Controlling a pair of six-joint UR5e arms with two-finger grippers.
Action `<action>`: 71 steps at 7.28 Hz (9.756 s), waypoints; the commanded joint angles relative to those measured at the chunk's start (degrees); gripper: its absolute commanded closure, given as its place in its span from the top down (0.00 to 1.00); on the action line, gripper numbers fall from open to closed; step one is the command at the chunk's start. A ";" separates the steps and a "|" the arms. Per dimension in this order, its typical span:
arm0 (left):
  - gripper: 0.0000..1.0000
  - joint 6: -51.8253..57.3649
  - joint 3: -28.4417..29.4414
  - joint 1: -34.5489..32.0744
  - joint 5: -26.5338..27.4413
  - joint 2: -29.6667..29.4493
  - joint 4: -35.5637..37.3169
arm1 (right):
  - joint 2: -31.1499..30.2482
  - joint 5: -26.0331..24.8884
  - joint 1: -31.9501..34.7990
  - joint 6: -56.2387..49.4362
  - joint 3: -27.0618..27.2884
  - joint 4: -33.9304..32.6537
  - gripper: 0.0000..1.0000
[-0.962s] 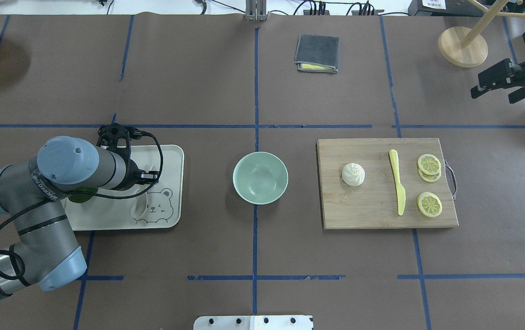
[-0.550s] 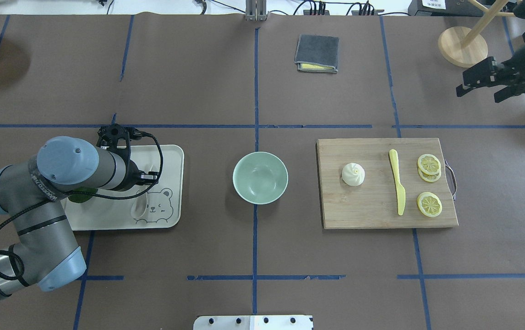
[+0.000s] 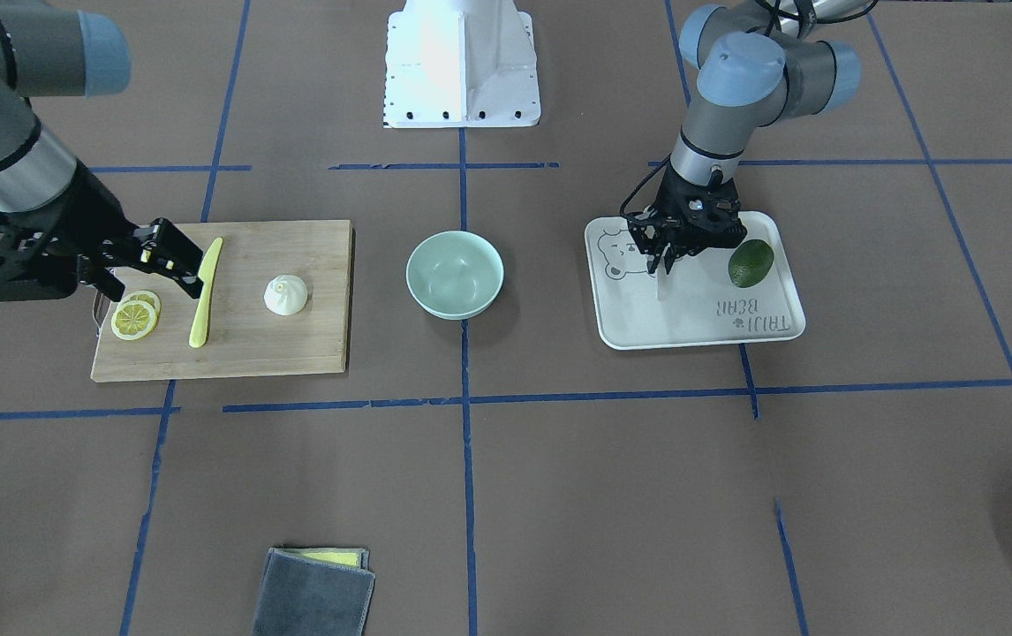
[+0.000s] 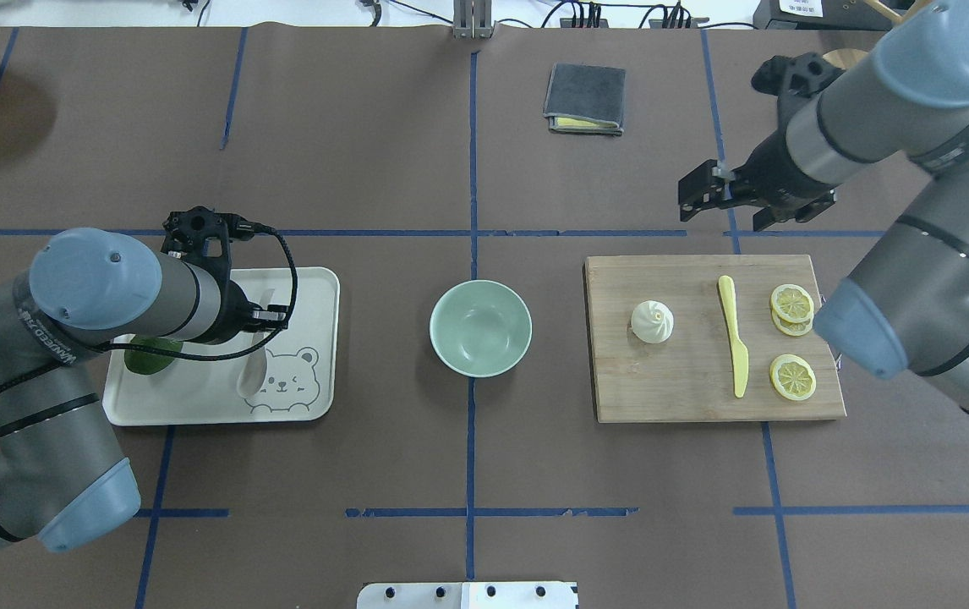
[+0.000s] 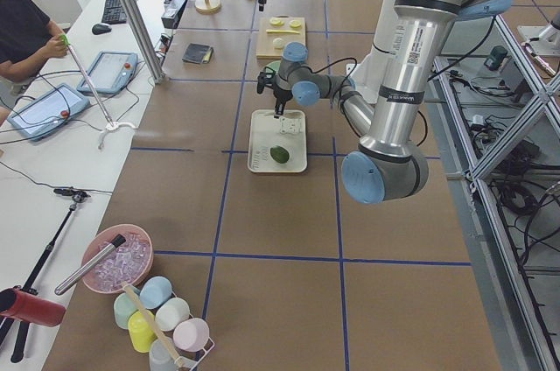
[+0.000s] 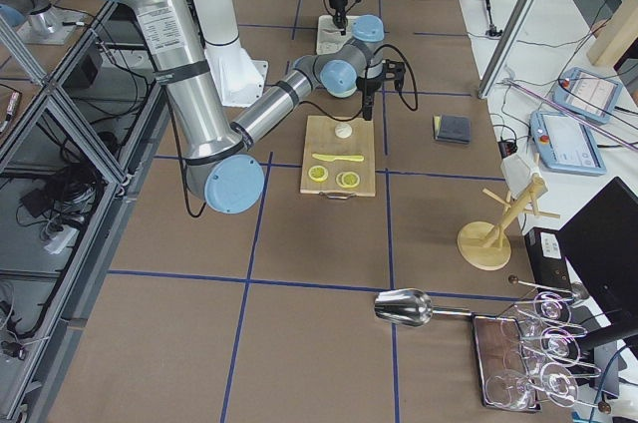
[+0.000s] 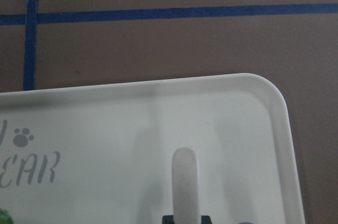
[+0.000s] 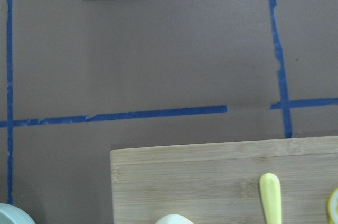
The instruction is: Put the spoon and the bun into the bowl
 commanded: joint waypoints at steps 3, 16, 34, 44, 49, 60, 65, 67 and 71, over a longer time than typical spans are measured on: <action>0.00 -16.25 0.21 -0.95 -0.68 -7.68 -2.34 | 0.01 -11.54 -10.59 6.26 -3.79 4.95 1.00; 0.00 -34.82 16.09 1.69 -0.24 -21.74 -13.85 | -0.07 -11.03 -13.59 6.34 -7.15 4.34 0.00; 1.00 11.80 3.23 -14.81 4.42 -7.91 -2.18 | 16.77 -18.59 -20.53 10.30 -8.77 4.95 0.00; 1.00 52.77 3.28 -40.31 -13.07 10.94 -2.18 | 19.17 -18.59 -20.45 10.65 -10.84 4.87 1.00; 1.00 68.05 11.19 -51.63 -22.81 11.03 7.81 | 19.17 -18.59 -20.45 10.56 -10.84 4.87 1.00; 1.00 71.51 17.62 -56.31 -34.16 17.53 9.69 | -4.69 7.67 18.00 -37.36 3.58 -15.17 1.00; 1.00 70.90 17.62 -57.55 -34.17 17.71 9.77 | -14.66 14.01 37.53 -68.67 -8.52 -15.08 1.00; 1.00 70.90 17.70 -57.55 -34.17 17.79 9.77 | -16.59 16.63 43.33 -74.31 -14.59 -14.73 1.00; 1.00 70.63 17.79 -57.55 -34.17 17.79 9.77 | -18.00 18.50 46.88 -77.25 -19.19 -14.29 1.00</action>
